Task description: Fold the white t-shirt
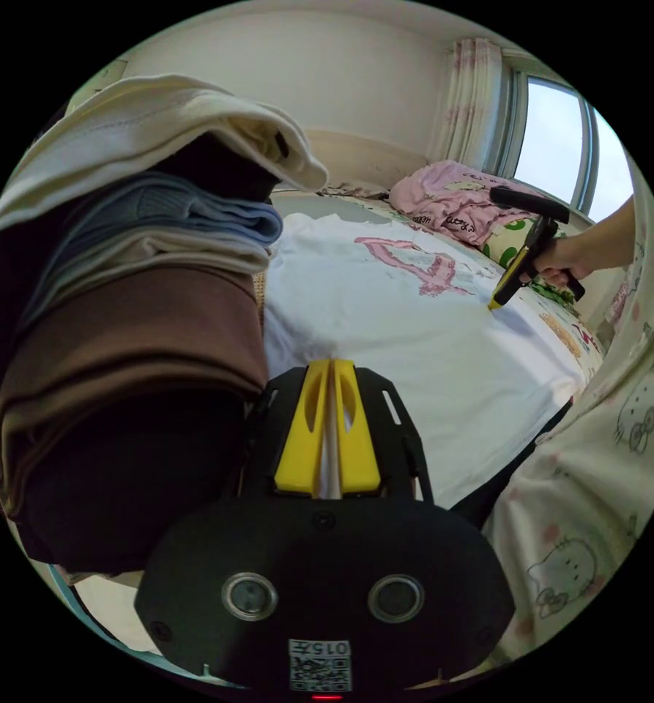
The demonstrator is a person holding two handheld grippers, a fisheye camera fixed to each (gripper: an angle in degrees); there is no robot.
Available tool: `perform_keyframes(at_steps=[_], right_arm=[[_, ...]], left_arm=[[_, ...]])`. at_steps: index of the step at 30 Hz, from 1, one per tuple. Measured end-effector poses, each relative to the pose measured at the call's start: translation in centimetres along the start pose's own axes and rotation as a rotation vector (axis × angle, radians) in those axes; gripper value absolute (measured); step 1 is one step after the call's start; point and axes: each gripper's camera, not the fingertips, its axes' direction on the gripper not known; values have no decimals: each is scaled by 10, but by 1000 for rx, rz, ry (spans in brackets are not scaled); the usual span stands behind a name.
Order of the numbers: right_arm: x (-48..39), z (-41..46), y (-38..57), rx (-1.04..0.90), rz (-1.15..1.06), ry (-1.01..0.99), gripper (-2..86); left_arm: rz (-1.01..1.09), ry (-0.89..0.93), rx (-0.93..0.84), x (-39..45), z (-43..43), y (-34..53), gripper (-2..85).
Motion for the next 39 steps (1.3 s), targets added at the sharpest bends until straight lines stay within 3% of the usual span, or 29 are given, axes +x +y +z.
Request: perform_keyframes(at_steps=[30,39], right_arm=[[-52,46,5,-204,-24,146,-5],[-70,15,43,-108,-72,185,-5]], left_arm=[[-35,97,23,9,62,0,1],[-29,81,30,15,61,-20,2]])
